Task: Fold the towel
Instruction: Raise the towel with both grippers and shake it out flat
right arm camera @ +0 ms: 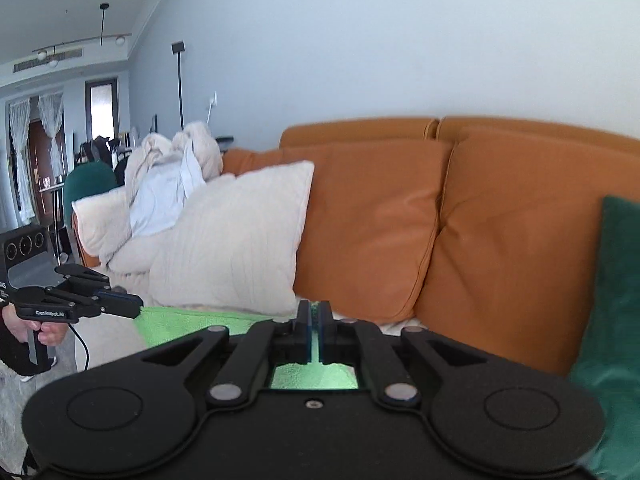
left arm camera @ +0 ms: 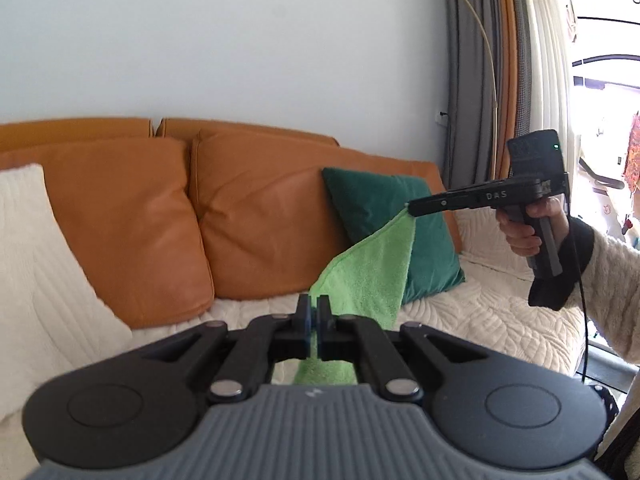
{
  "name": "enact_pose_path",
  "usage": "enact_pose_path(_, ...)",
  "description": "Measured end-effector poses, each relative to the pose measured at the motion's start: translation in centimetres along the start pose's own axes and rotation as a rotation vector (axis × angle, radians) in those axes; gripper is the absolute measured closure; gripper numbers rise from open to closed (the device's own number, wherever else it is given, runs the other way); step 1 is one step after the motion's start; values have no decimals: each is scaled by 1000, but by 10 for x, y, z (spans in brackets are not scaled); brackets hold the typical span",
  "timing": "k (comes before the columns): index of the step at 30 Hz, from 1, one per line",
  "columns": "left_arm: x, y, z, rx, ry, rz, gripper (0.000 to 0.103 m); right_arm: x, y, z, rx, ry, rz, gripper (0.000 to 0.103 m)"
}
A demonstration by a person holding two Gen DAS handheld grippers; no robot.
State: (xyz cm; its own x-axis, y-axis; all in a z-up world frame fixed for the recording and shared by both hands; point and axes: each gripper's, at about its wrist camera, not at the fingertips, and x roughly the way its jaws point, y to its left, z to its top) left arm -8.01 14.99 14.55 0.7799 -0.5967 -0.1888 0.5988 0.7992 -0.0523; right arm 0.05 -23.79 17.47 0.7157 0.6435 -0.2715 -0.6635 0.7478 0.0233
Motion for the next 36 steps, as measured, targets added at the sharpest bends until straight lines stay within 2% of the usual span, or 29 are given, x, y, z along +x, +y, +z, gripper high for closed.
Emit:
enact_pose_path(3, -13, -24, 20, 47, -42, -10, 101, -42, 19, 8, -35, -72, -34, 101)
enact_pose_path(7, -30, -47, 33, 59, -63, -34, 101, -80, 28, 7, -20, -111, -43, 102)
enact_pose_path(12, -47, -65, 29, 23, -40, -51, 101, -115, 42, -17, -1, -98, -100, 102)
enact_pose_path(17, -34, -68, 12, -17, 45, -45, 101, -114, 40, -47, 47, -34, -133, 102)
enact_pose_path(23, 33, -30, -12, -80, 165, -12, 100, -63, 0, -72, 162, 57, -140, 102)
enact_pose_path(27, 94, 11, -35, -154, 232, 15, 100, 3, -47, -97, 262, 140, -177, 102)
enact_pose_path(31, 164, 47, -59, -169, 295, 57, 100, 70, -92, -119, 302, 203, -235, 102)
enact_pose_path(36, 224, 73, -78, -163, 357, 88, 100, 123, -125, -145, 326, 270, -297, 102)
